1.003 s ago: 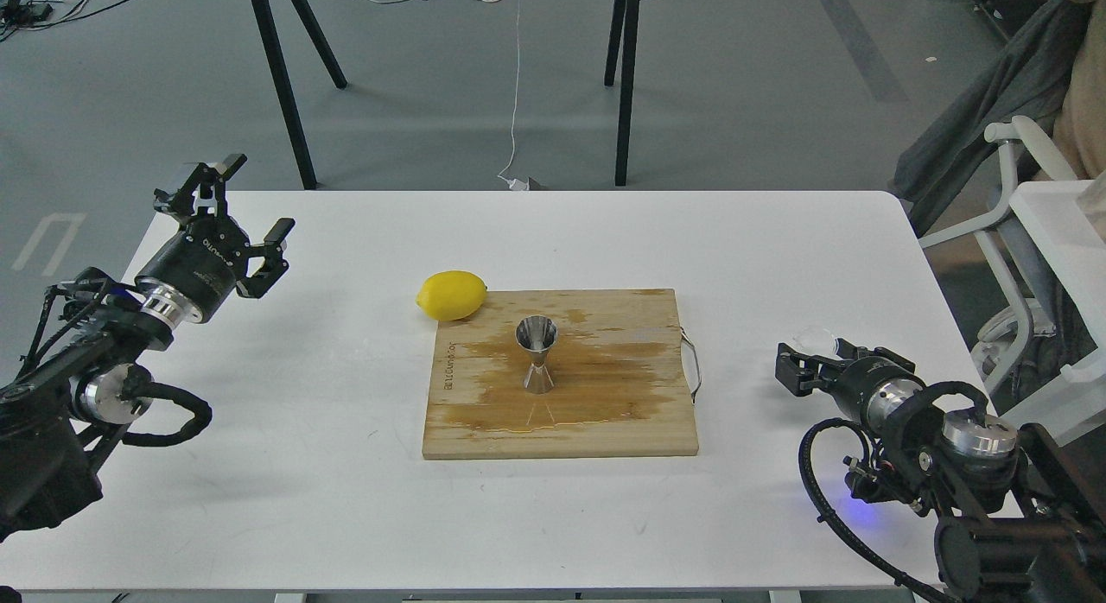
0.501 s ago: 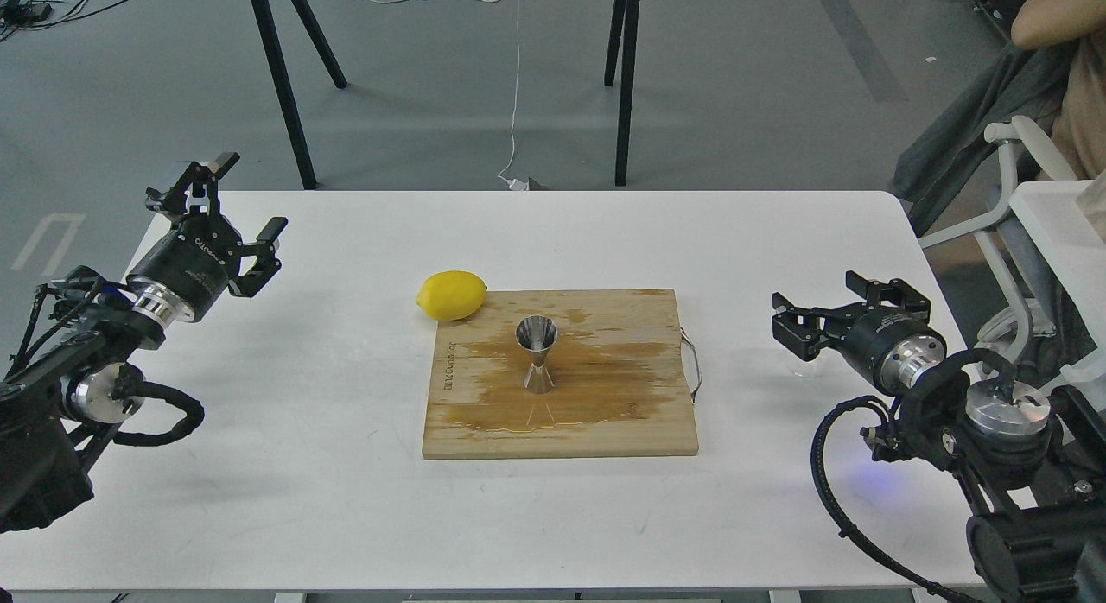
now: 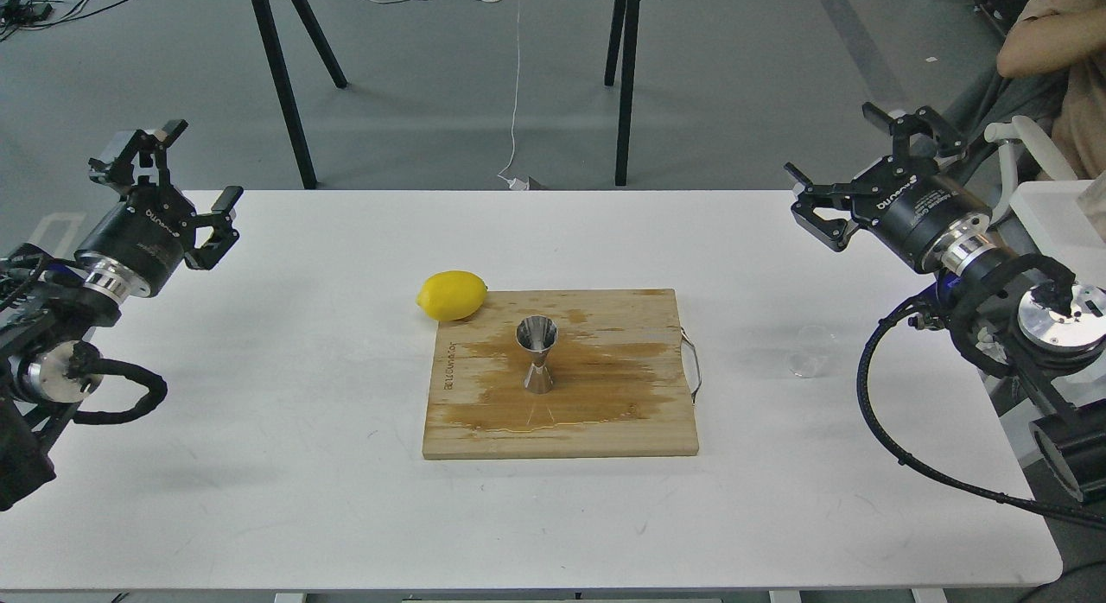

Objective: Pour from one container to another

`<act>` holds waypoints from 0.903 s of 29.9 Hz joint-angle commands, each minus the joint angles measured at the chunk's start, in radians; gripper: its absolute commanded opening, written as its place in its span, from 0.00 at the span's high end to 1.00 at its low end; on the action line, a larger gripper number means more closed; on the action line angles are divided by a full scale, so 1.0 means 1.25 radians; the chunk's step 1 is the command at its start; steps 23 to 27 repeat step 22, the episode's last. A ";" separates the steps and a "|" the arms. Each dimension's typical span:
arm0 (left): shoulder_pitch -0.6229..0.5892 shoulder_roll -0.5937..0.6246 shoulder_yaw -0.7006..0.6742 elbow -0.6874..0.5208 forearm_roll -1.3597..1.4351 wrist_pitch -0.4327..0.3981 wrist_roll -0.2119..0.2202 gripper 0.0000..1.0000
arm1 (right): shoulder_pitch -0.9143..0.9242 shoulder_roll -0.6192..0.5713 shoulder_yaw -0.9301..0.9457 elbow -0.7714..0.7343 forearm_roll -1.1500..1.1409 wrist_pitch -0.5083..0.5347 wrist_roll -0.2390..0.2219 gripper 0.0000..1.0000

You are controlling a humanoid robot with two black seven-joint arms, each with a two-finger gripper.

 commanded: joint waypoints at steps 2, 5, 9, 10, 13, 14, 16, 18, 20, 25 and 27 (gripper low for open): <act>-0.035 0.022 0.003 0.000 -0.054 0.000 0.000 0.00 | 0.053 0.009 0.008 -0.161 0.000 0.131 0.003 0.01; -0.043 0.035 0.003 0.000 -0.108 0.000 0.000 0.00 | 0.055 0.021 0.008 -0.201 0.011 0.131 0.009 0.01; -0.033 0.029 0.003 0.000 -0.183 0.000 0.000 0.00 | 0.043 0.076 0.009 -0.204 0.016 0.131 0.010 0.01; -0.033 0.027 0.003 0.000 -0.190 0.000 0.000 0.00 | 0.043 0.085 0.010 -0.208 0.016 0.131 0.011 0.01; -0.033 0.027 0.003 0.000 -0.200 0.000 0.000 0.00 | 0.042 0.096 0.016 -0.215 0.017 0.131 0.021 0.01; -0.033 0.027 0.003 0.000 -0.200 0.000 0.000 0.00 | 0.042 0.097 0.021 -0.213 0.017 0.131 0.026 0.02; -0.032 0.029 0.003 0.000 -0.200 0.000 0.000 0.00 | 0.042 0.096 0.034 -0.215 0.017 0.131 0.036 0.01; -0.031 0.029 0.003 0.001 -0.200 0.000 0.000 0.00 | 0.043 0.099 0.053 -0.226 0.016 0.131 0.038 0.02; -0.031 0.025 0.005 0.012 -0.200 0.000 0.000 0.00 | 0.043 0.100 0.070 -0.252 0.016 0.131 0.037 0.01; -0.032 0.015 0.008 0.026 -0.200 0.000 0.000 0.00 | 0.046 0.106 0.074 -0.267 0.016 0.131 0.037 0.02; -0.032 0.015 0.008 0.026 -0.200 0.000 0.000 0.00 | 0.046 0.106 0.074 -0.267 0.016 0.131 0.037 0.02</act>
